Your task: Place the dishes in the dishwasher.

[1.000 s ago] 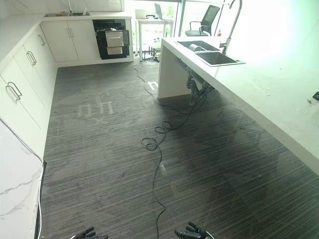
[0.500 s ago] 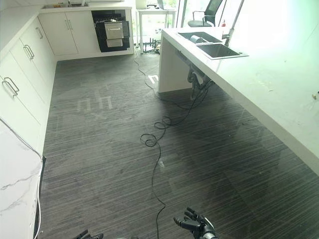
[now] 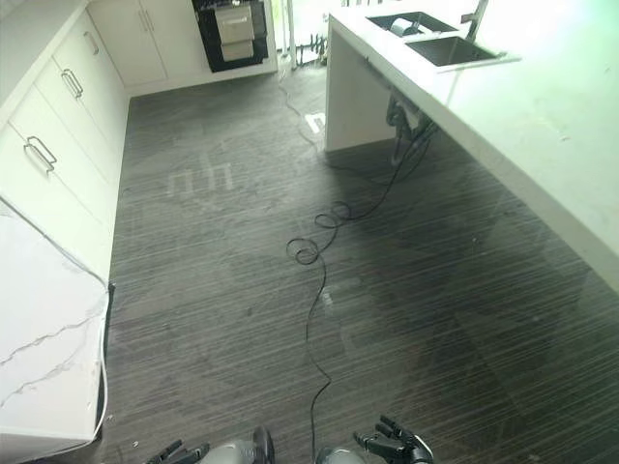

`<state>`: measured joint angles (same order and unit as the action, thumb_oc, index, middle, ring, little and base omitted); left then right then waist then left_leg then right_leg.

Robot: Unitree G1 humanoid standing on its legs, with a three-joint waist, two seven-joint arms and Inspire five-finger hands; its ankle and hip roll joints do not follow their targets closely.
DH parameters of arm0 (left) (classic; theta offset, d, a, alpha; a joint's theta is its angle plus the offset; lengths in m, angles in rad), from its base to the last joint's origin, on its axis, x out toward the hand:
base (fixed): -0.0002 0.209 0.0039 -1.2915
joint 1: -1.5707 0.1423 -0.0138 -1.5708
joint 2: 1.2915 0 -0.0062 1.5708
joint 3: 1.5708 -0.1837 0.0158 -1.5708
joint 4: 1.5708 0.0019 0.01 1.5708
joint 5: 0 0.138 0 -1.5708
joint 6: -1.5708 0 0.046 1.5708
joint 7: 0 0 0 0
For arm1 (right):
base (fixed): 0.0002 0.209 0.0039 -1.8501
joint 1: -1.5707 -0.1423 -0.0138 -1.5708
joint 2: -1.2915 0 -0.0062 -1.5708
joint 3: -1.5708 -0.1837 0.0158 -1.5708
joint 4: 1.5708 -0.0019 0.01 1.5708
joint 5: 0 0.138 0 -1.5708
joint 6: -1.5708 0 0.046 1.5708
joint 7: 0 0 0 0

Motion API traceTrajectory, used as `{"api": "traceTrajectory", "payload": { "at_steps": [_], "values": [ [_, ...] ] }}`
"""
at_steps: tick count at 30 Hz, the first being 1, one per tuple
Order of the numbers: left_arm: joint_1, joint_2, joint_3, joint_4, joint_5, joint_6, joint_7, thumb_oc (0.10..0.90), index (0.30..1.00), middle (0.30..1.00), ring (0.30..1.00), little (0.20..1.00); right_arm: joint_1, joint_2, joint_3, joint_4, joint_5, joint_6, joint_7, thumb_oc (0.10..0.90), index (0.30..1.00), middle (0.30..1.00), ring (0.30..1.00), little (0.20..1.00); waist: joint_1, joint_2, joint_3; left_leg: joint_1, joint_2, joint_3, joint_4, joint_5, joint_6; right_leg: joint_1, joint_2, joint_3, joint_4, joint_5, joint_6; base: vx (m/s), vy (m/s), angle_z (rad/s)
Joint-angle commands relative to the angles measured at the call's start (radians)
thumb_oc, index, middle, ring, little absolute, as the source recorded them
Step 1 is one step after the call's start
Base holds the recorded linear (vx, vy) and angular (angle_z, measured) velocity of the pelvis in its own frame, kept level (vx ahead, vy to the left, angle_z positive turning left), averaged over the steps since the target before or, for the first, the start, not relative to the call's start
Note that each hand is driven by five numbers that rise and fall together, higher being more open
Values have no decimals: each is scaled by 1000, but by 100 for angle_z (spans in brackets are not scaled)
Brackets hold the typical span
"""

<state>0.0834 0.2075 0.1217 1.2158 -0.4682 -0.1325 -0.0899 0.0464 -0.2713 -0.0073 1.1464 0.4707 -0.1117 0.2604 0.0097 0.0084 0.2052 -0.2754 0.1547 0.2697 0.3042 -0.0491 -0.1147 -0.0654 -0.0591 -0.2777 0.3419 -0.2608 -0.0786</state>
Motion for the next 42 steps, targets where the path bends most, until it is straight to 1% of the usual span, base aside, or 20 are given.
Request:
{"api": "traceTrajectory", "payload": {
  "at_steps": [1, 4, 10, 12, 13, 14, 15, 16, 17, 18, 19, 20, 22, 25, 27, 30, 31, 33, 38, 42],
  "values": [
    [47, 9, -19, 1, 23, -23, -15, 800, 900, 900, 900, 900, 8, -45, -11, -51, -27, -81, 35, 800, 900, 900, 900, 900, 31, 23, -57, -42, 43, -42, -4, 73, 2, 41, 25, 12, -42, 7, 95, 195, 187, -16],
    [53, 10, -15, 3, 30, -12, -21, 800, 900, 900, 900, 900, 10, -52, -10, -58, -25, -81, 31, 800, 900, 900, 900, 900, 28, 14, -56, -23, 50, -16, -4, 21, -6, 72, -4, 5, -42, -16, 108, 356, 230, -47],
    [35, 40, -1, 13, 27, -2, -46, 800, 900, 900, 900, 900, 35, -23, 0, -58, -83, -108, 41, 800, 900, 900, 900, 900, 32, -2, -100, 34, 0, -11, -4, -78, 41, 131, -45, -4, -42, -33, 144, 282, 214, -9],
    [16, 53, -19, 19, 55, -12, -57, 800, 900, 900, 900, 900, 23, -12, 9, -64, -49, -100, 27, 800, 900, 900, 900, 900, 34, -11, -118, 58, -30, -25, -4, -110, 69, 147, -69, -15, -42, -24, 163, 354, 324, 11],
    [3, 56, -34, 23, 59, -17, -56, 800, 900, 900, 900, 900, 6, -3, 13, -74, -36, -94, 18, 800, 900, 900, 900, 900, 30, -15, -123, 74, -56, -39, -4, -128, 91, 155, -80, -12, -42, 8, 176, 275, 366, 30],
    [-4, 59, -39, 21, 59, -17, -57, 800, 900, 900, 900, 900, -3, 1, 16, -81, -34, -91, 16, 800, 900, 900, 900, 900, 27, -8, -122, 68, -58, -39, -4, -115, 111, 145, -75, -22, -42, 59, 176, 227, 261, 21],
    [-4, 60, -41, 21, 60, -17, -58, 800, 900, 900, 900, 900, -4, 1, 17, -83, -34, -90, 16, 800, 900, 900, 900, 900, 26, -16, -124, 81, -74, -49, -4, -138, 110, 157, -84, -8, -42, 56, 187, 199, 362, 18],
    [-14, 67, -58, 10, 76, -8, -60, 800, 900, 900, 900, 900, -15, 7, 26, -104, -33, -82, 11, 800, 900, 900, 900, 900, 12, -2, -122, 92, -101, -64, -4, -141, 157, 165, -76, -23, -35, 237, 195, 354, 468, 19],
    [-14, 70, -75, 7, 120, -3, -59, 800, 900, 900, 900, 900, -13, 10, 28, -120, -21, -75, 9, 800, 900, 900, 900, 900, 5, -8, -118, 123, -141, -70, -4, -178, 179, 98, -113, 4, 157, 298, 222, 310, 583, 4],
    [-14, 72, -97, 4, 154, -3, -55, 800, 900, 900, 900, 900, -7, 10, 30, -143, -10, -69, 7, 800, 900, 900, 900, 900, -5, 4, -113, 134, -149, -78, -4, -183, 195, 21, -126, 17, 314, 338, 218, 218, 385, 0],
    [-12, 72, -107, 3, 165, 0, -54, 800, 900, 900, 900, 900, -6, 9, 32, -150, -8, -68, 8, 800, 900, 900, 900, 900, -10, 10, -110, 140, -148, -80, -4, -187, 199, -9, -131, 16, 357, 346, 214, 187, 338, 29],
    [-4, 76, -141, -11, 170, 25, -39, 800, 900, 900, 900, 900, -4, -1, 43, -175, 2, -59, 1, 800, 900, 900, 900, 900, -18, 14, -96, 157, -152, -74, -4, -200, 205, -129, -151, -5, 395, 305, 196, 177, 199, 24],
    [-3, 81, -147, -13, 156, 40, -36, 800, 900, 900, 900, 900, -5, -6, 44, -180, 8, -51, 4, 800, 900, 900, 900, 900, -23, 16, -92, 164, -145, -77, -4, -199, 194, -129, -121, -31, 300, 270, 183, 195, 24, -10],
    [-9, 101, -121, -31, 172, 74, -55, 800, 900, 900, 900, 900, 17, -4, 34, -174, 3, -72, 21, 800, 900, 900, 900, 900, -43, 1, -81, 204, -142, -66, -4, -225, 176, -143, -92, -80, -27, 319, 202, 286, -165, 17],
    [-13, 105, -124, -36, 182, 85, -59, 800, 900, 900, 900, 900, 31, -4, 22, -160, 12, -80, 28, 800, 900, 900, 900, 900, -58, -16, -72, 245, -165, -63, -4, -256, 176, -237, -132, -62, -42, 350, 234, 336, -198, 69],
    [-4, 95, -141, -21, 201, 70, -57, 800, 900, 900, 900, 900, 38, 1, 12, -163, 15, -75, 9, 800, 900, 900, 900, 900, -71, -23, -74, 288, -197, -84, -4, -292, 186, -320, -154, -34, -42, 340, 242, 305, -169, -5],
    [8, 91, -138, -15, 215, 61, -54, 800, 900, 900, 900, 900, 41, 5, 10, -167, 13, -71, 6, 800, 900, 900, 900, 900, -65, -26, -81, 300, -205, -82, -4, -308, 192, -307, -161, -43, -42, 309, 239, 318, -209, 15],
    [21, 82, -135, -5, 240, 61, -41, 800, 900, 900, 900, 900, 48, 5, 11, -172, 10, -64, 0, 800, 900, 900, 900, 900, -63, -27, -102, 327, -205, -74, -4, -321, 182, -294, -160, -60, -42, 294, 244, 359, -279, 34],
    [28, 80, -132, 7, 277, 62, -50, 800, 900, 900, 900, 900, 44, -3, 26, -194, 15, -68, -15, 800, 900, 900, 900, 900, -73, -27, -146, 385, -198, -74, -4, -356, 177, -230, -128, -45, -42, 281, 237, 301, -279, 3],
    [34, 73, -134, -34, 269, 63, -48, 800, 900, 900, 900, 900, 46, -28, 39, -286, 13, -59, -20, 800, 900, 900, 900, 900, -83, -14, -166, 412, -168, -64, -4, -340, 144, -192, -85, -36, -42, 218, 195, 209, -313, -31]
  ]
}}
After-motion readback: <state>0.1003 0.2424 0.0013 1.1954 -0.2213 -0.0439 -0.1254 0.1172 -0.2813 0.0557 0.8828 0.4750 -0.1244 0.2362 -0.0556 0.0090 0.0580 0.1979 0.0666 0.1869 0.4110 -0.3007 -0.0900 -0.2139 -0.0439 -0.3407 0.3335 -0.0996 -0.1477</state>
